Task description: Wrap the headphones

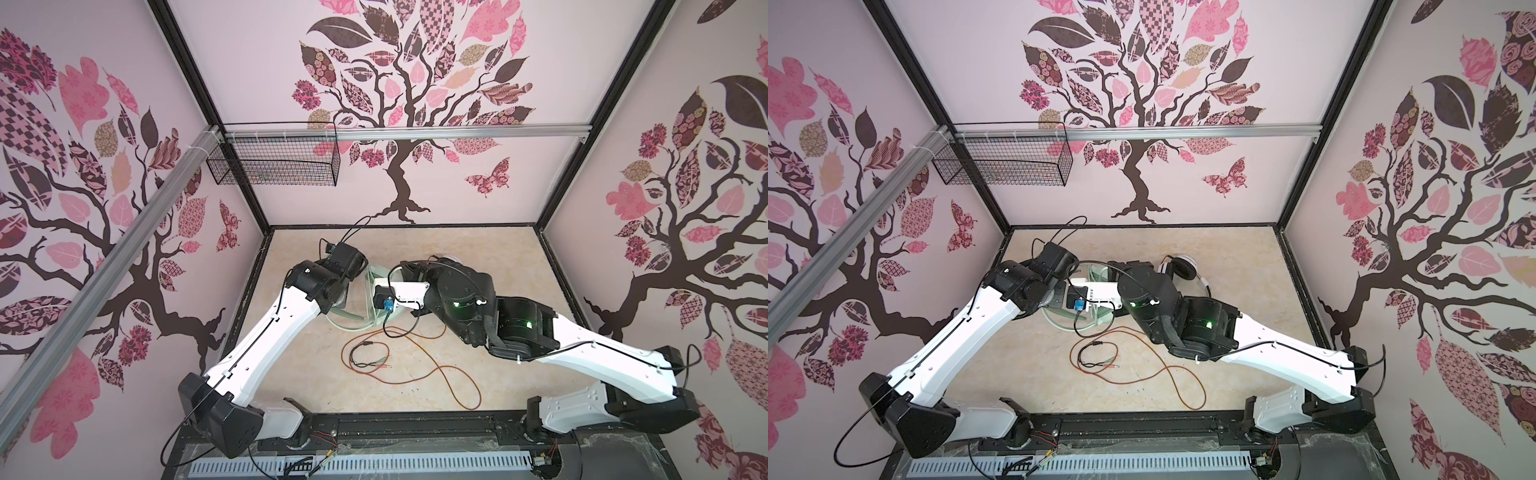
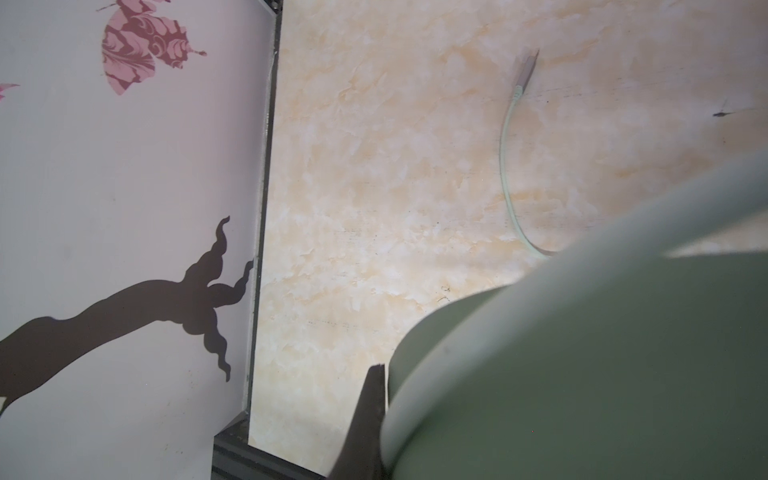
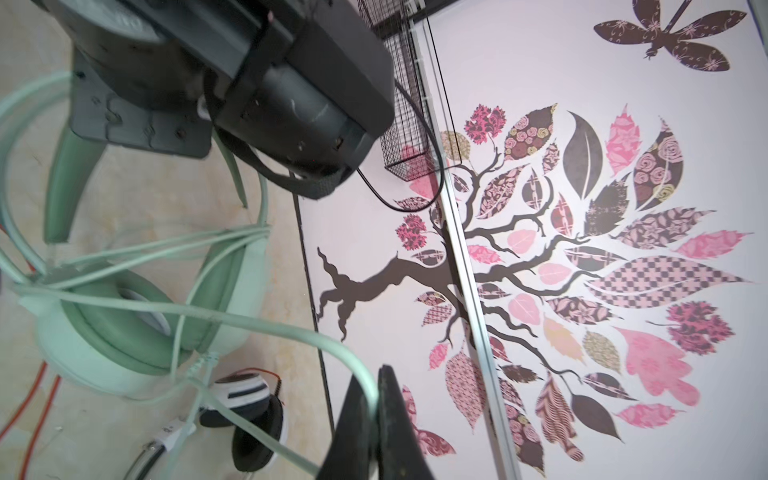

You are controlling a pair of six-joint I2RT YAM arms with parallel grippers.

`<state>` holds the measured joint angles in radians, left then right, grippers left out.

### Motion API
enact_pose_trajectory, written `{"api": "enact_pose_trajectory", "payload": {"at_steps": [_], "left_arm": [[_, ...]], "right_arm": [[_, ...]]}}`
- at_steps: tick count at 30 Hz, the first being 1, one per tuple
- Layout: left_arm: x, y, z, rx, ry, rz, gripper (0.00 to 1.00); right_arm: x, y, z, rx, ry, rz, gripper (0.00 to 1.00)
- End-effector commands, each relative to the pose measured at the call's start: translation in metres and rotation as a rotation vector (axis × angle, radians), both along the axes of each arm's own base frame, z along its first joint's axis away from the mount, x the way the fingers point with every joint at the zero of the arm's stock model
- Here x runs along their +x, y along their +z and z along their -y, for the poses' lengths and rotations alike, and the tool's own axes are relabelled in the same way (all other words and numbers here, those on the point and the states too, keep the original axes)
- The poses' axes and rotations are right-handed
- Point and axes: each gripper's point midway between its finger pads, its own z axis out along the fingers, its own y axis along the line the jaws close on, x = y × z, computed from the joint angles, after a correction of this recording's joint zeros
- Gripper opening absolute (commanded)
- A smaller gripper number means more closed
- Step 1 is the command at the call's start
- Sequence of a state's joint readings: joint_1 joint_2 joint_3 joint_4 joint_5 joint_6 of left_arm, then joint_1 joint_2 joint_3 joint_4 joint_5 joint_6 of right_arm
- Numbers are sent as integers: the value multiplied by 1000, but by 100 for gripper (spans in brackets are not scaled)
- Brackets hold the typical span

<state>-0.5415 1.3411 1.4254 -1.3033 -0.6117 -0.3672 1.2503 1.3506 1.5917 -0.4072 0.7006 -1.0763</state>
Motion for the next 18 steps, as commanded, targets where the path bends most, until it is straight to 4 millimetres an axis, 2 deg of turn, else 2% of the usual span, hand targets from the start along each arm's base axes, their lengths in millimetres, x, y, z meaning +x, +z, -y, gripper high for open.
{"api": "enact_pose_trajectory", "payload": {"at_steps": [1, 5, 10, 18], "left_arm": [[-8, 6, -21, 71, 64, 42, 0], [-6, 12, -32, 134, 106, 72, 0], [5, 20, -35, 189, 131, 108, 0], [21, 36, -38, 268, 168, 155, 0]], "right_arm": [[4, 44, 27, 104, -95, 93, 0], [-5, 53, 33, 184, -55, 24, 0], [-21, 63, 34, 303, 35, -63, 0], [-30, 67, 32, 358, 82, -135, 0]]}}
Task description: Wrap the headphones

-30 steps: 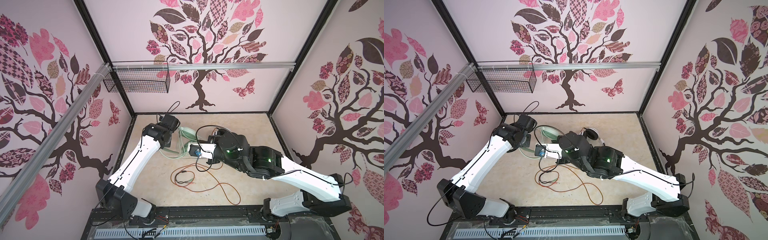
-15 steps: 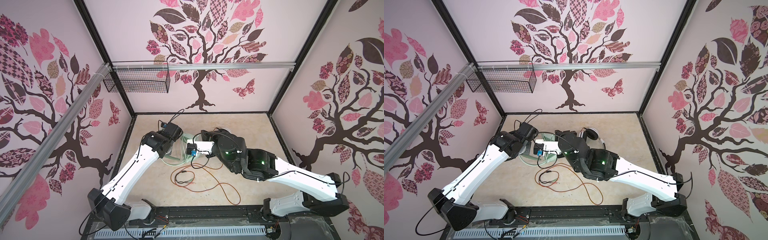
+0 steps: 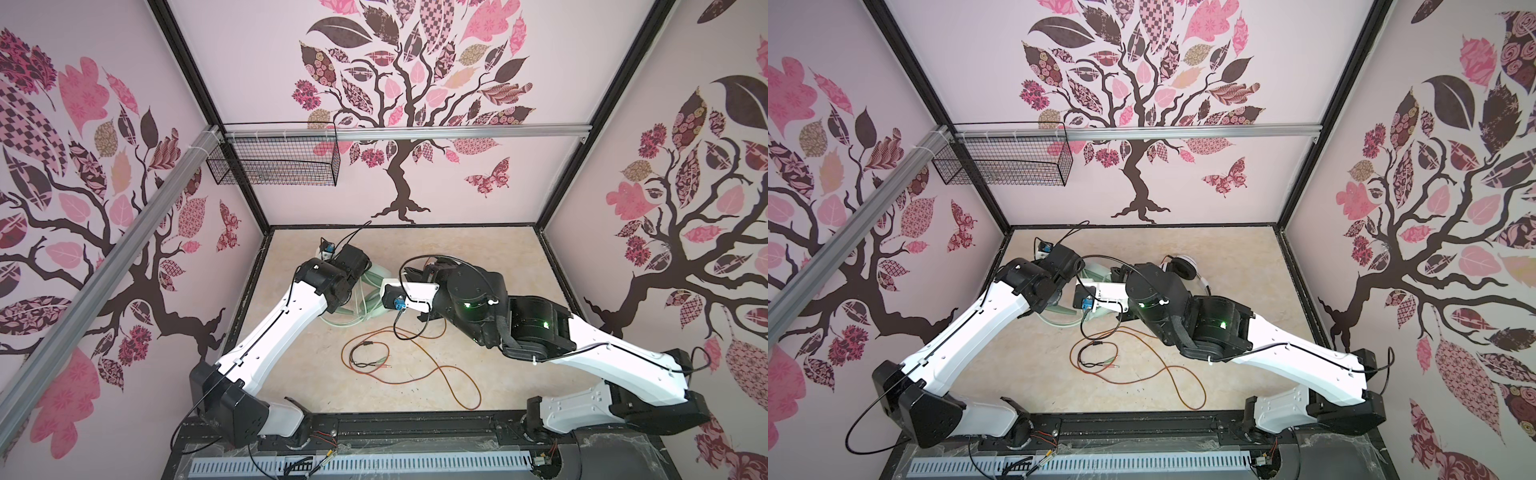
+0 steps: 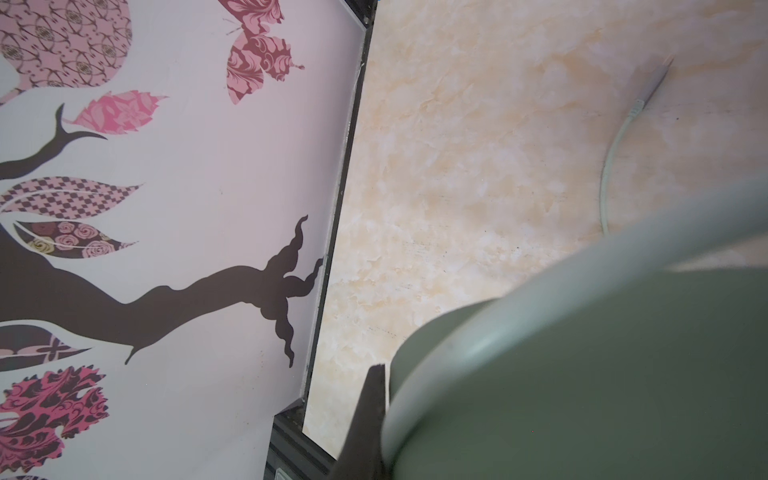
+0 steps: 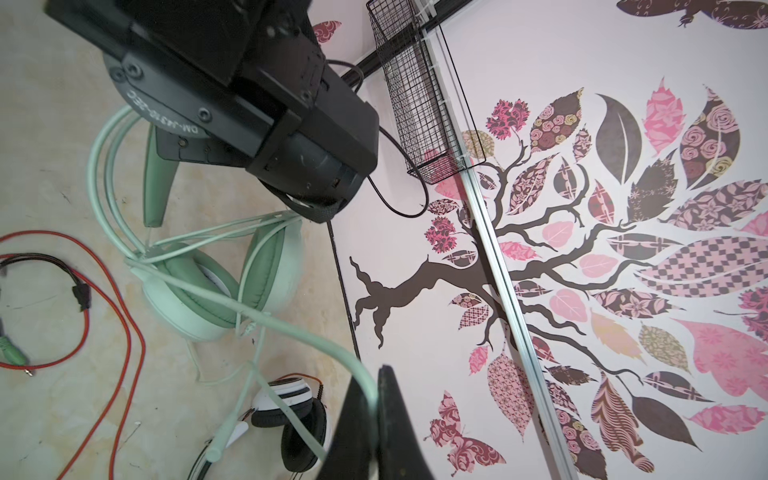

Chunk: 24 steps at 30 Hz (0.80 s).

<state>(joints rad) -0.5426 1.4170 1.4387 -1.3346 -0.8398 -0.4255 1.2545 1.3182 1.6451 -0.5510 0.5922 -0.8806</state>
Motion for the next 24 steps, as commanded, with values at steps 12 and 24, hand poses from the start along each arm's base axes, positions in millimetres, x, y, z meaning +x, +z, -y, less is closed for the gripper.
{"api": "enact_pose_trajectory", "payload": {"at_steps": [12, 24], "left_arm": [[19, 52, -12, 107, 64, 153, 0], [24, 75, -23, 212, 80, 192, 0]], "right_arm": [[-25, 49, 12, 257, 62, -199, 0], [-24, 42, 23, 264, -16, -300, 0]]}}
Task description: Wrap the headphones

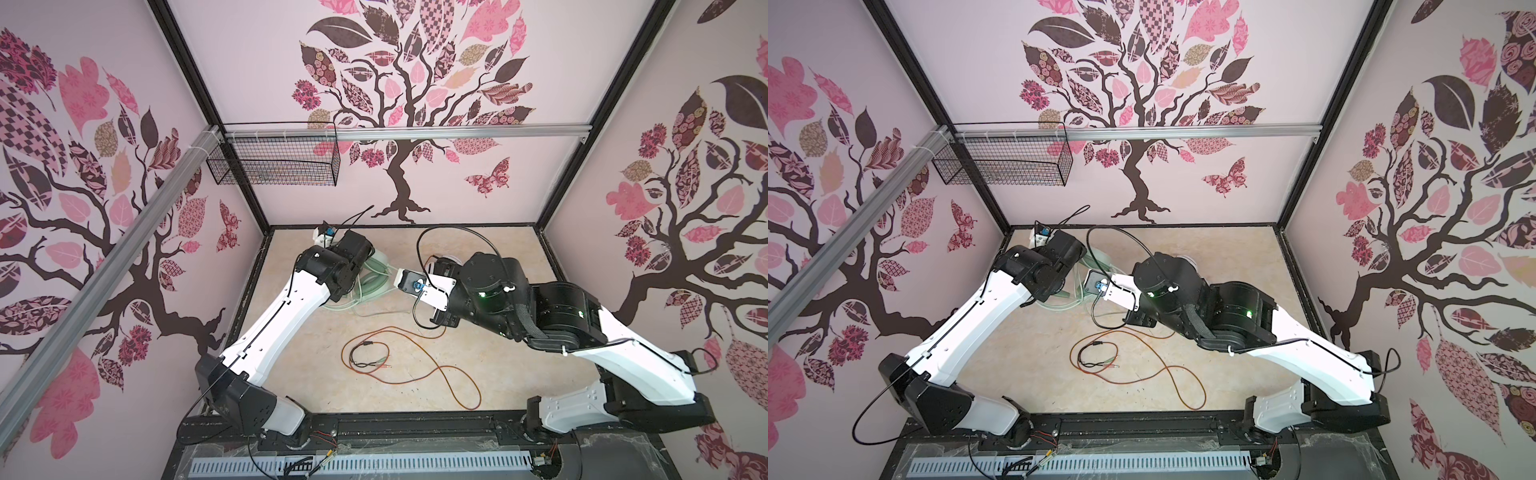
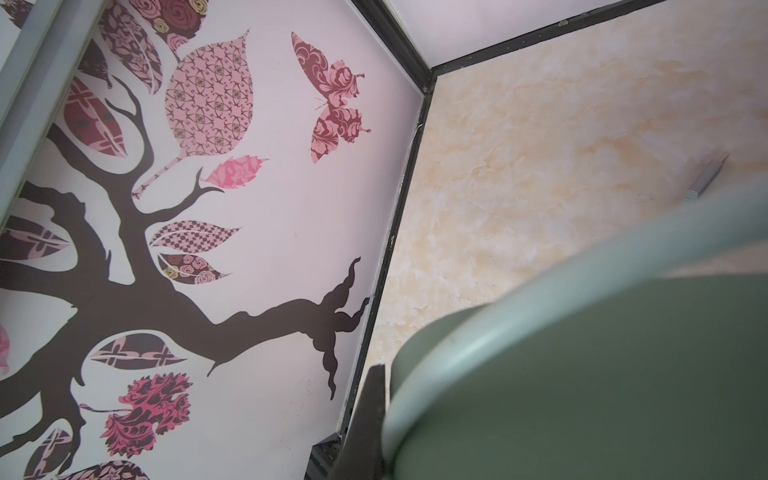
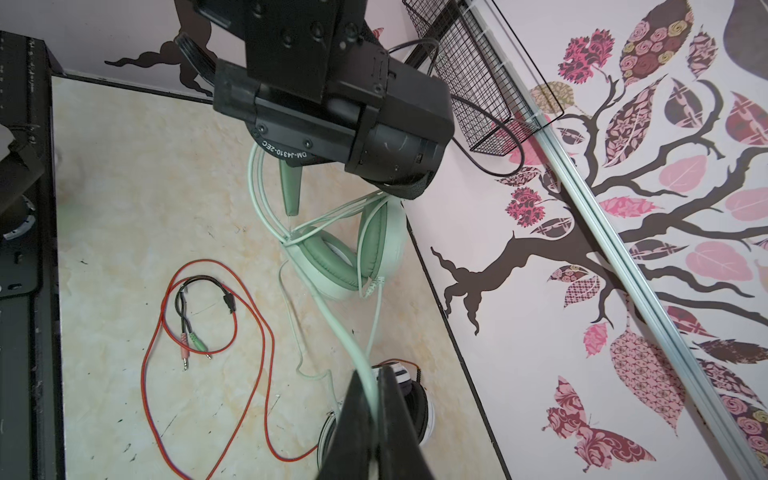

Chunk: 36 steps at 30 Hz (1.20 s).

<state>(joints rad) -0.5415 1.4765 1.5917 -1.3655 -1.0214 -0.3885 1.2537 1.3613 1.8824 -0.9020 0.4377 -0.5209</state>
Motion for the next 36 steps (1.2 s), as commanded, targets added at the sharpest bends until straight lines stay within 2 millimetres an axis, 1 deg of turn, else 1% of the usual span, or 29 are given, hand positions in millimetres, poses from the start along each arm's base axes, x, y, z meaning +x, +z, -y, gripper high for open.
{"api": "enact_pose_trajectory", "payload": {"at_steps": [1, 5, 7, 10, 12, 15, 17, 19, 22, 25, 27, 29, 30, 32, 34, 36], "left_arm": [[3, 24, -13, 75, 48, 73, 0], [-1, 23, -15, 72, 41, 67, 0], [-4, 22, -15, 67, 33, 63, 0], [-9, 15, -11, 47, 13, 42, 0], [-14, 6, -5, 23, -12, 15, 0], [-23, -11, 10, -5, -67, -31, 0], [-29, -24, 20, -49, -98, -66, 0], [-36, -41, 36, -141, -146, -127, 0], [-48, -59, 62, -280, -223, -201, 0], [-59, -63, 80, -376, -297, -228, 0], [-66, -64, 92, -436, -350, -239, 0], [-76, -67, 109, -527, -425, -276, 0], [-80, -69, 114, -560, -443, -289, 0], [-88, -69, 121, -620, -478, -302, 0], [-94, -68, 125, -655, -499, -309, 0], [-100, -65, 126, -688, -518, -310, 0]], "right_arm": [[7, 36, 14, 104, -86, 25, 0], [27, 20, 25, -36, -205, 97, 0], [34, 19, 30, -77, -244, 153, 0], [40, 28, 33, -95, -273, 223, 0], [42, 40, 31, -61, -267, 259, 0], [44, 53, 24, -27, -248, 296, 0], [43, 58, 16, -8, -212, 295, 0], [41, 61, 8, 17, -176, 289, 0], [37, 64, -2, 76, -108, 255, 0], [41, 64, -2, 124, -68, 204, 0], [44, 59, -4, 146, -37, 157, 0], [48, 53, -7, 164, -12, 121, 0], [50, 49, -9, 167, -5, 105, 0], [56, 43, -11, 183, 5, 67, 0], [62, 37, -11, 216, 25, 14, 0], [75, 31, -8, 269, 47, -59, 0]]}}
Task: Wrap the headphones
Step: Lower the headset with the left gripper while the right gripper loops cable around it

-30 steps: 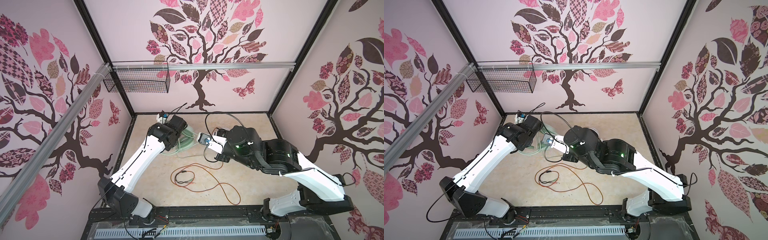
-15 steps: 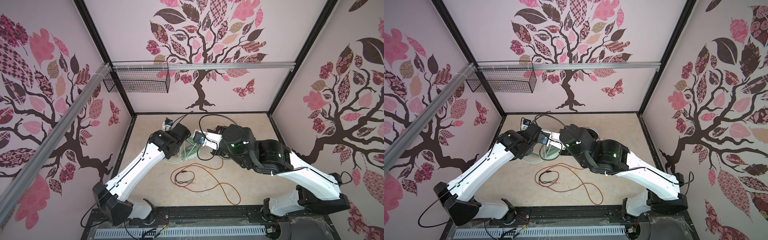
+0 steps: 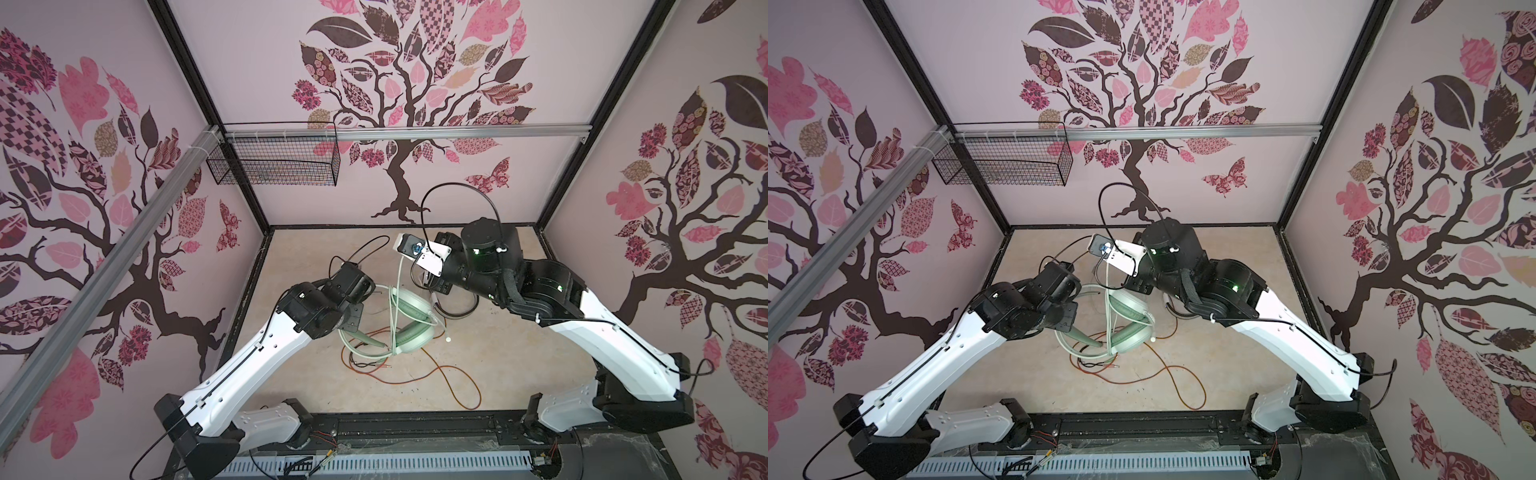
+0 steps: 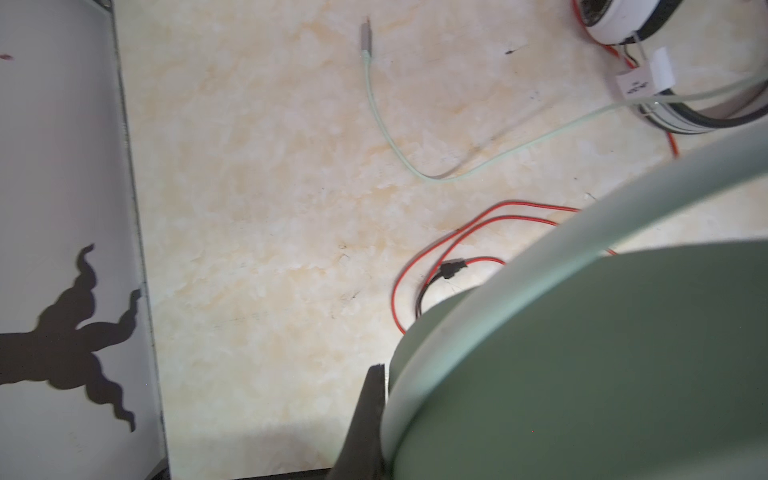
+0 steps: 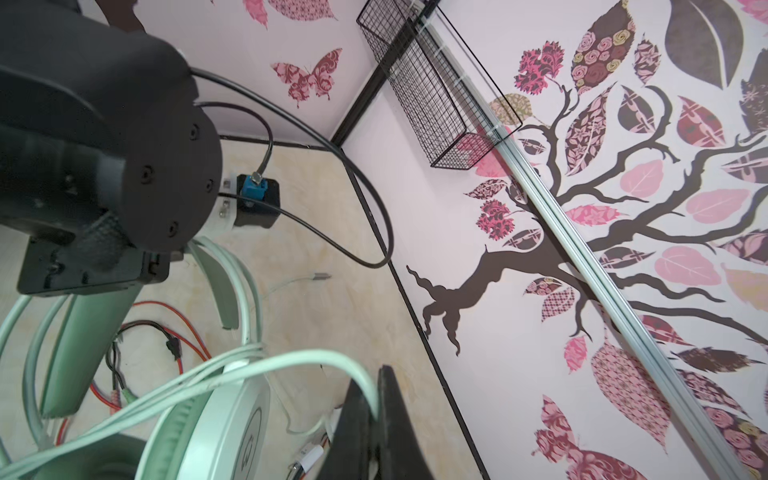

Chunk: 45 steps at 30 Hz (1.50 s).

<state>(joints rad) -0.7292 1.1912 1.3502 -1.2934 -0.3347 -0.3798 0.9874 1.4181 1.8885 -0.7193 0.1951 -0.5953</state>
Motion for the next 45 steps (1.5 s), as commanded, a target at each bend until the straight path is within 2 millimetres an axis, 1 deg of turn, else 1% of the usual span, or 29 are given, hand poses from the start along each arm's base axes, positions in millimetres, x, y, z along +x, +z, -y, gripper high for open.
{"api": "enact_pose_trajectory", "payload": {"at_steps": [1, 4, 9, 11, 16, 22, 28, 32, 37, 39, 43, 45], "left_arm": [[-13, 2, 20, -129, -72, -24, 0], [-21, 7, 25, -160, -95, -18, 0], [-29, 9, 32, -189, -124, -46, 0], [-28, 7, 32, -183, -119, -49, 0], [-28, 3, 33, -172, -119, -67, 0], [-29, 8, 32, -182, -111, -57, 0], [-32, 18, 28, -190, -106, -47, 0], [-34, 25, 27, -197, -107, -39, 0], [-31, 38, 19, -179, -75, -6, 0], [-30, 46, 20, -189, -75, 5, 0], [-24, 72, 22, -226, -63, 53, 0], [-20, 85, 19, -218, -39, 78, 0]], "right_arm": [[13, 11, -2, 190, 79, -113, 0], [27, 2, 1, 255, 126, -220, 0], [38, -22, -18, 233, 164, -311, 0], [40, -25, -23, 233, 173, -322, 0], [39, -21, -28, 264, 200, -330, 0], [53, -45, -32, 254, 156, -371, 0], [72, -73, -24, 276, 114, -434, 0], [82, -93, -23, 288, 107, -491, 0], [84, -112, -26, 297, 104, -527, 0], [84, -120, -28, 300, 110, -551, 0], [81, -136, -31, 316, 119, -591, 0], [80, -142, -30, 328, 116, -602, 0]]}}
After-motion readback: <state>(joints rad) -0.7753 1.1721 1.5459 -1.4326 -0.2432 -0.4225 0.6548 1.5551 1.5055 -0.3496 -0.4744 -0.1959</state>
